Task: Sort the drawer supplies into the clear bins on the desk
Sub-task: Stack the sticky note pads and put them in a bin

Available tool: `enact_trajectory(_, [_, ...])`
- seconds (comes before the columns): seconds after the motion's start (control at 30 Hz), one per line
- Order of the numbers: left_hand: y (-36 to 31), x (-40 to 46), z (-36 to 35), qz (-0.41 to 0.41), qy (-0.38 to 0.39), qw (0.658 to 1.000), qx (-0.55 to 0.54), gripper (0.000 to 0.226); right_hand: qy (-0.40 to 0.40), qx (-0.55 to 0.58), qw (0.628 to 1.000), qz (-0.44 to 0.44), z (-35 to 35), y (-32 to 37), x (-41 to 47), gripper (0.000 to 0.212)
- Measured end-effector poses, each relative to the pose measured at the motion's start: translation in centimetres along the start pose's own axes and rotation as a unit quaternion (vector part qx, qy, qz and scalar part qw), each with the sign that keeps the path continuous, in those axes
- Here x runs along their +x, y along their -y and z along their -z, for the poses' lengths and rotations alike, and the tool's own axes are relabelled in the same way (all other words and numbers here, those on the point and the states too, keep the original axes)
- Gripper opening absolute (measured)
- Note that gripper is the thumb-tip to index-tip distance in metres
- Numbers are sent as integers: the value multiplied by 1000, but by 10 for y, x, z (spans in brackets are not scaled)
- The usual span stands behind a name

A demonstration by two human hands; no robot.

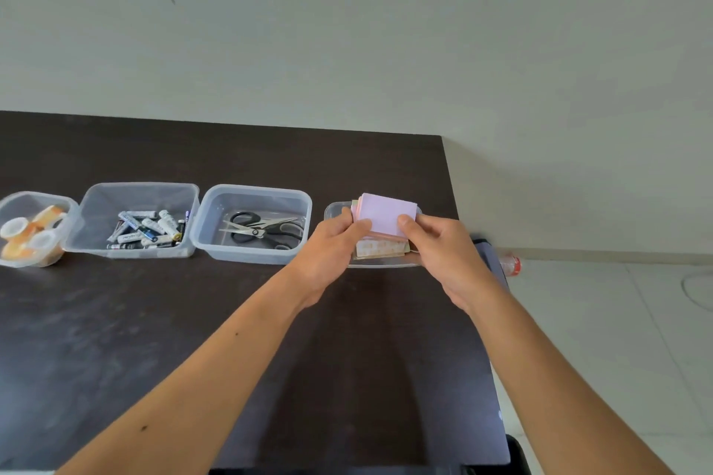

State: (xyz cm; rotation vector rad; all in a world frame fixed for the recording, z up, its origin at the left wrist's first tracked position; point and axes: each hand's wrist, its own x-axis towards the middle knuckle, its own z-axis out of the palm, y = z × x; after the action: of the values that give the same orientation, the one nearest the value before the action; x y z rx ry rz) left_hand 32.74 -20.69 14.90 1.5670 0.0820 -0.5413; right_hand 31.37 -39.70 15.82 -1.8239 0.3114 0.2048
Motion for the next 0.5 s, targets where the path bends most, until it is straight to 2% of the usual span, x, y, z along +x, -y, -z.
enact_trajectory(0.33, [21,25,-6,-53,-63,996,22,32,-12,1,1000,0,-5,-17,30,14])
enact_trajectory(0.43, [27,32,-6,-47,-80,995,18,31,-19,-21,1000,1,-9,-22,36,29])
enact_trajectory(0.5, [28,37,-4,-39,-81,996,18,31,-21,-23,1000,-2,-9,-24,40,30])
